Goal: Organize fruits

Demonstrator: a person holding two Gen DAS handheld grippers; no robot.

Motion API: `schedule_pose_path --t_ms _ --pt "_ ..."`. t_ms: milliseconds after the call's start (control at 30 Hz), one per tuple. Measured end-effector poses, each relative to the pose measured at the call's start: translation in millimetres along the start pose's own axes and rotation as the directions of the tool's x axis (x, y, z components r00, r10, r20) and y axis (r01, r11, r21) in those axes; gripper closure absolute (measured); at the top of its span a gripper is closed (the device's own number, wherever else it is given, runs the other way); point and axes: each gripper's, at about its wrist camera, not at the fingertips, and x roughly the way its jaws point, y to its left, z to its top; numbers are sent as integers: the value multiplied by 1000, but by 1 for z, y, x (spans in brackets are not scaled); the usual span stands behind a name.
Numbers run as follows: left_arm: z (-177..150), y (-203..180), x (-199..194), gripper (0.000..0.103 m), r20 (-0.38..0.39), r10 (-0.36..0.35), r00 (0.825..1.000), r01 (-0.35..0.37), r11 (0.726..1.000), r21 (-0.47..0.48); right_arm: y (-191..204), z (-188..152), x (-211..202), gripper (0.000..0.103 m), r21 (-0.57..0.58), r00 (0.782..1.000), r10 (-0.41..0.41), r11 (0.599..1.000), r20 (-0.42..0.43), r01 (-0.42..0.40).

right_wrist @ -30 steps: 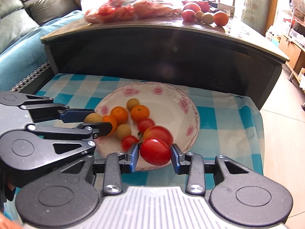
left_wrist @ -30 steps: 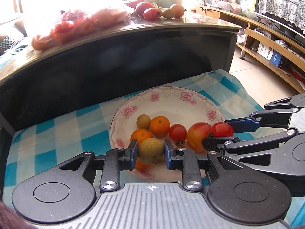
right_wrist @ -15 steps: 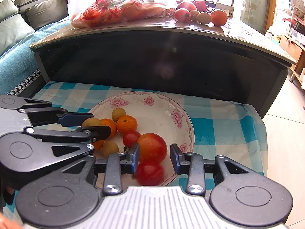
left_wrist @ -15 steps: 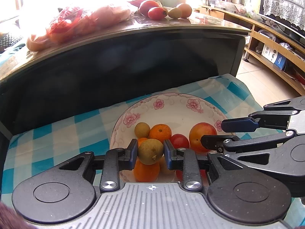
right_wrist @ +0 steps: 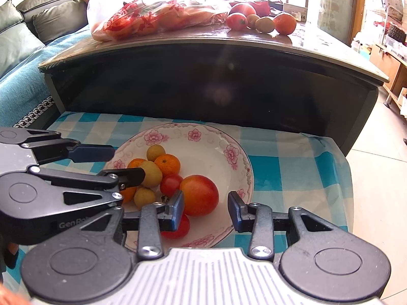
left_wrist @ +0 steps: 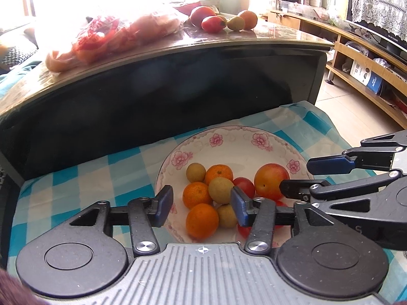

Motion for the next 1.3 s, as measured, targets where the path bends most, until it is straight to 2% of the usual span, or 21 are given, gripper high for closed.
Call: schedule_pose_path --t_ms 133,367,600,1300 --pt "-8 0 -9 40 2 10 1000 -10 1000 15 2 -2 -6 61 -1 1000 -14 1000 0 14" --pt "-26 2 -23 28 -16 16 1000 -16 1000 1 10 -7 -22 60 1 999 -35 999 0 35" --pt "-44 5 -33 20 -34 30 999 -30 999 -17 20 -25 -32 57 -1 999 -39 999 -30 39" --pt "-77 11 -65 14 -45 117 992 -121 986 -116 42 -57 -61 52 17 999 -27 999 -46 28"
